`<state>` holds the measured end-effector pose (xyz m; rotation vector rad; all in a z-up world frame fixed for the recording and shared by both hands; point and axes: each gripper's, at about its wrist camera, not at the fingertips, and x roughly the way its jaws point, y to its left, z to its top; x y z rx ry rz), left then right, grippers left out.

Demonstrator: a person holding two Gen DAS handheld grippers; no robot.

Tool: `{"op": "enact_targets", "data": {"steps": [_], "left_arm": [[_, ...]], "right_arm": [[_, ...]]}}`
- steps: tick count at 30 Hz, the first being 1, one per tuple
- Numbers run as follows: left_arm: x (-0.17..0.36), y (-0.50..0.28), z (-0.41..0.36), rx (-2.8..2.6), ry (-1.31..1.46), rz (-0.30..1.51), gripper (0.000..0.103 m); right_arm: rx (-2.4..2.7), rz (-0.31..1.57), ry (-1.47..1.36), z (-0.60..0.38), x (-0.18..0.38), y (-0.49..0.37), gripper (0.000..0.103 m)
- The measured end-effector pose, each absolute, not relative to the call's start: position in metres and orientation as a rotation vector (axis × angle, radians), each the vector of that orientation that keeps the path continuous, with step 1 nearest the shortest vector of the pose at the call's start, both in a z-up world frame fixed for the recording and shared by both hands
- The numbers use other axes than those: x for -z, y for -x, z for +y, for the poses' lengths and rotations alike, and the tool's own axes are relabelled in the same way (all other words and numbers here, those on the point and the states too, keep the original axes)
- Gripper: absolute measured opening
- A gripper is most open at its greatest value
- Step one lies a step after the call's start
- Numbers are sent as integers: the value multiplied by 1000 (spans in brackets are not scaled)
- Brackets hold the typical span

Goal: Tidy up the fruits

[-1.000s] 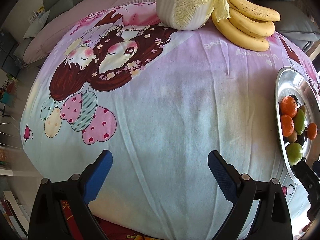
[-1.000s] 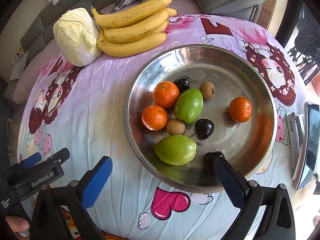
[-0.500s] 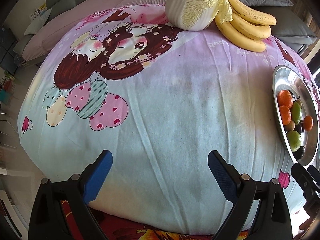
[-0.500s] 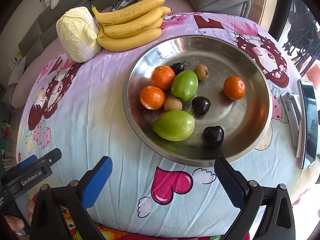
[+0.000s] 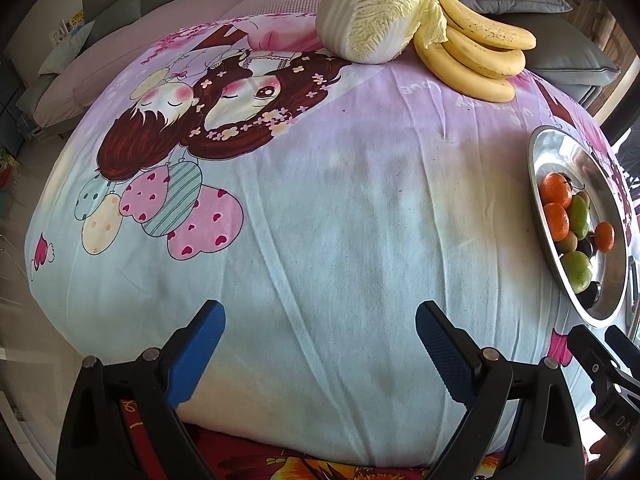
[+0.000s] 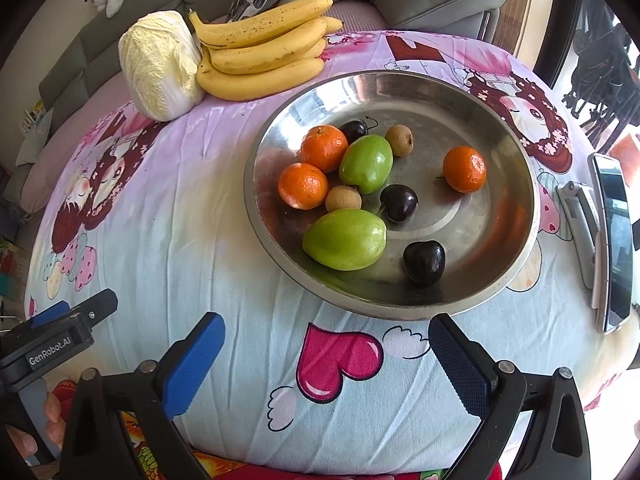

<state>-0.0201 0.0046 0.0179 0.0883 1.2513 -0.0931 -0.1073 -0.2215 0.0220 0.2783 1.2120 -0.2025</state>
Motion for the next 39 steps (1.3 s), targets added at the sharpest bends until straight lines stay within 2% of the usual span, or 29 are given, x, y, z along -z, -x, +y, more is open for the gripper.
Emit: {"op": "enact_targets", "data": {"steps": [39], "left_arm": [[-5, 4, -7, 97, -102, 1252, 96]], "right_arm": [[202, 1203, -270, -233, -14, 84, 103]]}}
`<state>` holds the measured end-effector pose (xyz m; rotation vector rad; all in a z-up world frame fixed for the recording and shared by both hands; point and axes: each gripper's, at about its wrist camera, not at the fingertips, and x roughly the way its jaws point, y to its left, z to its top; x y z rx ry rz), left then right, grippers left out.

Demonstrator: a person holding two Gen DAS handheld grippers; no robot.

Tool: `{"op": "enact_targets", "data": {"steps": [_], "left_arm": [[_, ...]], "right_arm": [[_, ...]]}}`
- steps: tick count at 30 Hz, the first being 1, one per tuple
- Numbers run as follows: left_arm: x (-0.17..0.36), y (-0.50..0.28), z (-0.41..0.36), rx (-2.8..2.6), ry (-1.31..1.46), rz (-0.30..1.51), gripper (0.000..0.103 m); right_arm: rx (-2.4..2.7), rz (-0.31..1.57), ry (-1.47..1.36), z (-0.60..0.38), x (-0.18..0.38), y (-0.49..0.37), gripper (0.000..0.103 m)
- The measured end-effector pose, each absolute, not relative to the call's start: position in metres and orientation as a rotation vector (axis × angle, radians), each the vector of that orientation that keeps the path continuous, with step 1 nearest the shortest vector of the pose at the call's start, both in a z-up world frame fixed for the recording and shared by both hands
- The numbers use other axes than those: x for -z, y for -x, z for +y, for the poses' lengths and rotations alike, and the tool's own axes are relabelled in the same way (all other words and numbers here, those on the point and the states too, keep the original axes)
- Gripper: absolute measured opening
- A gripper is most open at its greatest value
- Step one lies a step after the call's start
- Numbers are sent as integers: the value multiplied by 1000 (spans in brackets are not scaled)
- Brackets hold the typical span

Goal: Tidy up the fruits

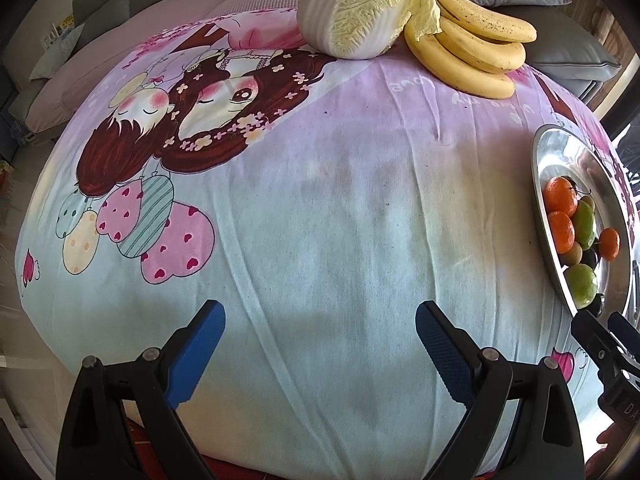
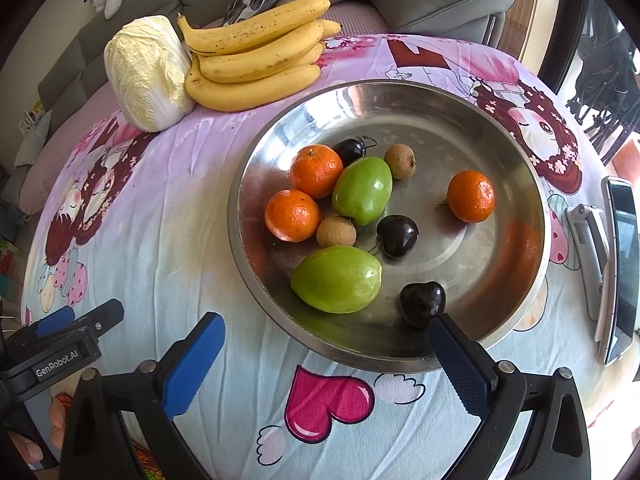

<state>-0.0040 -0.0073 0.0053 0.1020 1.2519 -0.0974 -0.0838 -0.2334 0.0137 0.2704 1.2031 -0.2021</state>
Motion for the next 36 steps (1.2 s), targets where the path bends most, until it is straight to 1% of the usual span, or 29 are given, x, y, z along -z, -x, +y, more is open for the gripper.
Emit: {"op": "enact_targets", "data": {"steps": [11, 36], "left_arm": [[-10, 8, -11, 70, -181, 1194, 96], [-13, 15, -14, 56, -192, 1165, 96]], "right_arm": [[203, 1215, -257, -231, -11, 83, 103], [215, 1213, -233, -228, -13, 84, 103]]}}
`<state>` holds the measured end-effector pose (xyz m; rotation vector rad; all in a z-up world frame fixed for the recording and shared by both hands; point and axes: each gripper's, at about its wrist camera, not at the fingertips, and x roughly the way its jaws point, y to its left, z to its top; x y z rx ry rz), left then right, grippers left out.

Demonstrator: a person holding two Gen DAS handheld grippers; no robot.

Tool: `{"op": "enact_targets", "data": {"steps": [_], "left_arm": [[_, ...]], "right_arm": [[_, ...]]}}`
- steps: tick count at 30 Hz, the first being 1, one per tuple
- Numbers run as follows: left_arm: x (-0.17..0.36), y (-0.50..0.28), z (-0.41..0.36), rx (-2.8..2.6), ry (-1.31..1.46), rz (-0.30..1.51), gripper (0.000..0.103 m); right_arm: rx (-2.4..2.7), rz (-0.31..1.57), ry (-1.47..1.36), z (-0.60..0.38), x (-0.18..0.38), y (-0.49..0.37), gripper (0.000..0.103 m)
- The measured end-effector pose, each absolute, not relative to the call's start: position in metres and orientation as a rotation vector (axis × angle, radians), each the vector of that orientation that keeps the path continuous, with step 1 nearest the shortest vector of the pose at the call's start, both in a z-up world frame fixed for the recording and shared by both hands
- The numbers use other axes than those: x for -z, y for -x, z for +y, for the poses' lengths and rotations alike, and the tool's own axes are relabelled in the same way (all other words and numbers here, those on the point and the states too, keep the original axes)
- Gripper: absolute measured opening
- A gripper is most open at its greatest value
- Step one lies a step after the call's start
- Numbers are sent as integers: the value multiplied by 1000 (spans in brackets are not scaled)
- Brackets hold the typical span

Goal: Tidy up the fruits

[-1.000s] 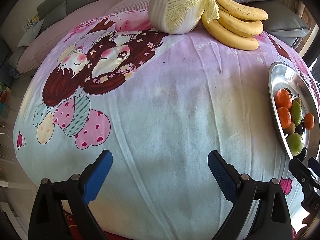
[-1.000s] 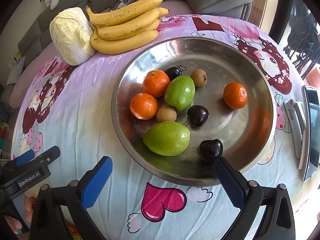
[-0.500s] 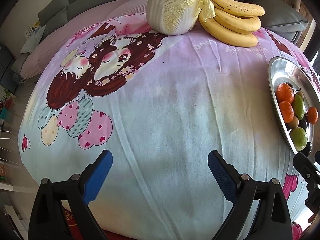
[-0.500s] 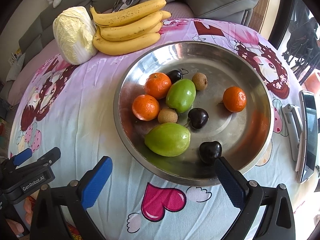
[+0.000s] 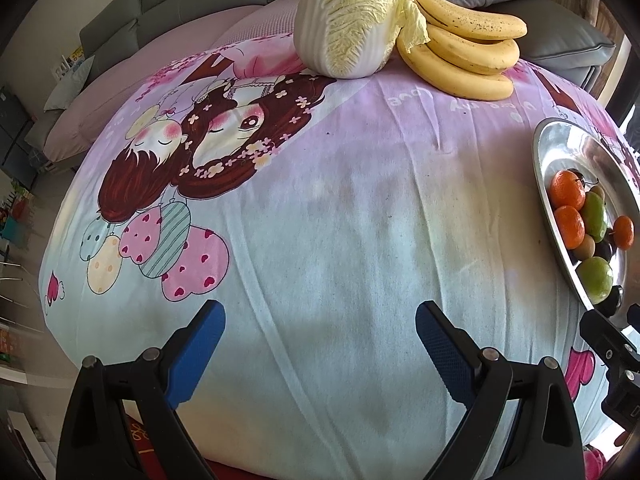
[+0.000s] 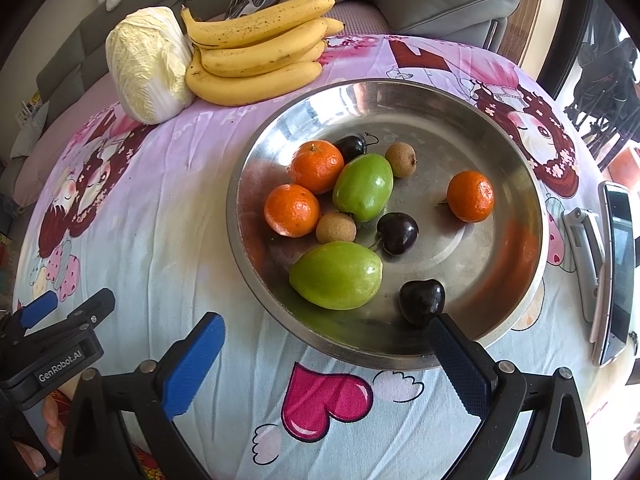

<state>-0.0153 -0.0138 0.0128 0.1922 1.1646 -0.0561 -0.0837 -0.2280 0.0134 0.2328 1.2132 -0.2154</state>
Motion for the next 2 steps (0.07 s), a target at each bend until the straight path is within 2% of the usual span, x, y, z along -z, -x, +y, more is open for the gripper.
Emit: {"op": "enact_targets", "data": {"steps": [2], "left_arm": [[-13, 15, -14, 75, -187, 1167, 96]], "right_arm": [[217, 1215, -235, -229, -13, 84, 103]]}}
